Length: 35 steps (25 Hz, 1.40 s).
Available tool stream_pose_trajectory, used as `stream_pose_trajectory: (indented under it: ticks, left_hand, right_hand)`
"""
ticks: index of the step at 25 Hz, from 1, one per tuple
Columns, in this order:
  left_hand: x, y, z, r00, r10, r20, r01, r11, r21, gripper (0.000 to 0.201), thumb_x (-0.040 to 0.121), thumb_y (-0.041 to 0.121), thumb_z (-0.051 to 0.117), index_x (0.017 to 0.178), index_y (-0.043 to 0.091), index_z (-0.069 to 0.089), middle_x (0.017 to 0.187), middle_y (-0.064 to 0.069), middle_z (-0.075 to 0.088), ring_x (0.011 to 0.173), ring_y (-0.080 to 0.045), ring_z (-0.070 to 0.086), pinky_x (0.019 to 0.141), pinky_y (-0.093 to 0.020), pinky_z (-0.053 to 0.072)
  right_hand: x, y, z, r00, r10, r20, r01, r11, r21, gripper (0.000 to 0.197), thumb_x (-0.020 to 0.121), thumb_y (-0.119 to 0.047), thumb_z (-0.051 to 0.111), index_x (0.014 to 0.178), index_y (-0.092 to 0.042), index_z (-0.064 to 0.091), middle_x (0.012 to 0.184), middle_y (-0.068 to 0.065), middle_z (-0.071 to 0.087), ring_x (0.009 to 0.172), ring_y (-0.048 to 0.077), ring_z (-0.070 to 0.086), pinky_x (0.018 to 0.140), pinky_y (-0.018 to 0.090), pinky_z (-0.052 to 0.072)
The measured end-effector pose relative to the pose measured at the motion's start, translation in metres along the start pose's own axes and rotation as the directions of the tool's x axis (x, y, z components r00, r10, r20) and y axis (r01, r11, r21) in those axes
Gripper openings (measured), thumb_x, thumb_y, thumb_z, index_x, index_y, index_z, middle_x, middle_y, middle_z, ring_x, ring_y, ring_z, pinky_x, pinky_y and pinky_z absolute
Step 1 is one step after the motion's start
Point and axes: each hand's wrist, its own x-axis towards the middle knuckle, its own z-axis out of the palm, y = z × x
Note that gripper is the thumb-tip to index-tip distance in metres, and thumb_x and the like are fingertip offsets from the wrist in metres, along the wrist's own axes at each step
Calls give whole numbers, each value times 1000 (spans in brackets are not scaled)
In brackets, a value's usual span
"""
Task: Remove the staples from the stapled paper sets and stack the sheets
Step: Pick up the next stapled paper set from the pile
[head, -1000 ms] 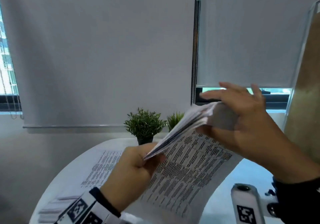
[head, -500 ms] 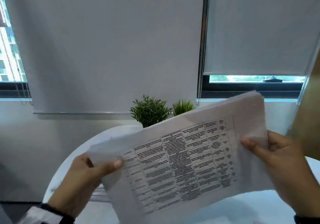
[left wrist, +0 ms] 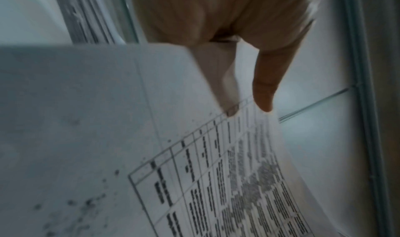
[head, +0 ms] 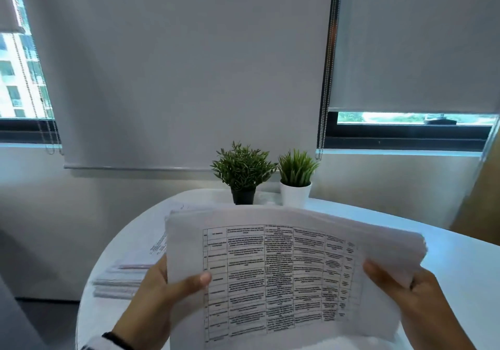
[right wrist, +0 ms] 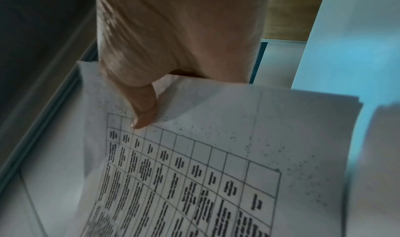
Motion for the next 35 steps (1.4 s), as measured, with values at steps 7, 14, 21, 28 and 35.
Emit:
stream_pose_trajectory:
  ticks: [7, 14, 21, 28, 35]
  left_hand:
    - [3, 22, 3, 983, 176, -46, -174, 984, 48, 79, 26, 36, 98, 94, 3, 76, 101, -24, 72, 90, -40, 71, 69, -39, 60]
    - [-2, 6, 5, 996, 82, -46, -75, 988, 132, 79, 22, 42, 97, 92, 13, 78, 99, -20, 74, 90, -38, 71, 75, -44, 60]
    - [-4, -5, 5, 993, 91, -76, -70, 966, 248, 63, 36, 44, 90, 97, 34, 76, 101, -7, 76, 95, -26, 72, 93, -51, 51]
    - [5, -9, -1, 990, -38, -139, 72, 965, 251, 72, 37, 42, 90, 101, 12, 76, 102, -15, 74, 94, -33, 72, 94, -52, 49]
    - [23, 29, 42, 914, 384, -133, -130, 586, 800, 109, 70, 41, 79, 151, 30, 7, 153, 8, 31, 138, -16, 31, 114, -46, 30]
  right_hand:
    - [6, -10, -9, 997, -66, 36, 60, 986, 156, 84, 34, -71, 86, 101, -22, 75, 103, 8, 75, 94, 27, 72, 85, 44, 55]
    - [-2, 0, -2, 999, 29, 21, -31, 992, 118, 58, 43, -62, 88, 86, -24, 79, 89, 8, 77, 88, 31, 73, 78, 42, 56]
    - [-6, 4, 1, 998, 70, -10, -69, 996, 56, 57, 42, -69, 84, 82, -28, 80, 83, 2, 77, 80, 23, 74, 84, 45, 53]
    - [16, -33, 1, 992, 114, 55, -109, 990, -87, 24, 90, -32, 63, 96, -11, 75, 88, 3, 77, 80, 25, 75, 87, 49, 55]
    - [72, -87, 7, 942, 127, 309, -26, 950, -313, 12, 90, -19, 68, 84, -9, 71, 78, 0, 74, 83, 21, 67, 86, 36, 52]
